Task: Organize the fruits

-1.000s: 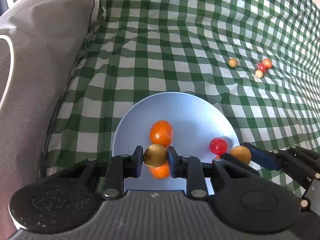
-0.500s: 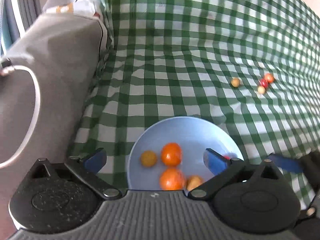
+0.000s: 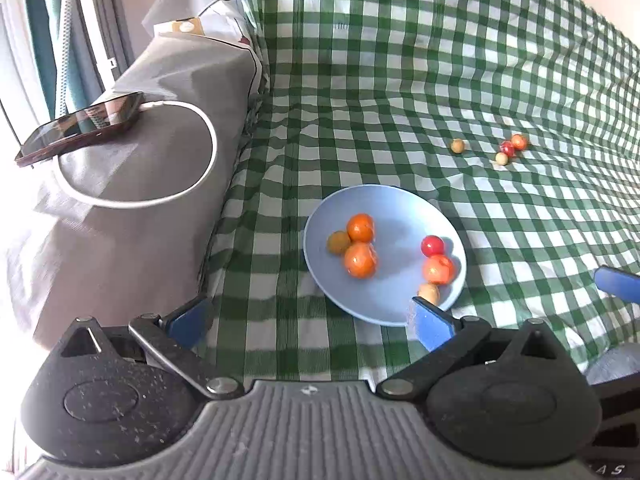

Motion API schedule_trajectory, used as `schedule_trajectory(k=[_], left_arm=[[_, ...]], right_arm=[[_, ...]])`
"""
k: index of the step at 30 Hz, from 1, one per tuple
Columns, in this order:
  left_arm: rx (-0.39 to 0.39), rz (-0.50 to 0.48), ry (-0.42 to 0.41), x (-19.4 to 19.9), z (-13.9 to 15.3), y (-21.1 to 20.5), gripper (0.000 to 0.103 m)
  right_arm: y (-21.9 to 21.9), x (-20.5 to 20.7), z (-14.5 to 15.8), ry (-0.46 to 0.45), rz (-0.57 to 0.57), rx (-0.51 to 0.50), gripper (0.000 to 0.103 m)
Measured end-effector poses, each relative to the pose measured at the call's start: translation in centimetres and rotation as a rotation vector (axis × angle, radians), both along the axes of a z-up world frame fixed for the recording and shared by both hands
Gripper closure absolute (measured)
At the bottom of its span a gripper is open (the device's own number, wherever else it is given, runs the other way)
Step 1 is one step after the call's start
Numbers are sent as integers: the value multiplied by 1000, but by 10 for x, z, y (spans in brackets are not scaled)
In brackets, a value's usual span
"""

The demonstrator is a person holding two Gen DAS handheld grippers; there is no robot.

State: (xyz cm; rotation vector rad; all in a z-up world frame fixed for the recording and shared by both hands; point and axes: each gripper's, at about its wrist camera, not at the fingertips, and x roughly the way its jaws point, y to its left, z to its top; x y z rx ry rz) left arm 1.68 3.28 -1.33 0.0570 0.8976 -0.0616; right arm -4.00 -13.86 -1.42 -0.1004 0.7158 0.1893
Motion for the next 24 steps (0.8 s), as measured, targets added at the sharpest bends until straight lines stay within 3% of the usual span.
schedule_trajectory(k=[12,24], left_arm=[[7,-2,-34,-43,22,-9,0],[14,-16,-66,-50,35,-12,0]], right_arm=[[5,-49,22,-83,6,8,1],[-5,-55,31,-112,-43,42,1]])
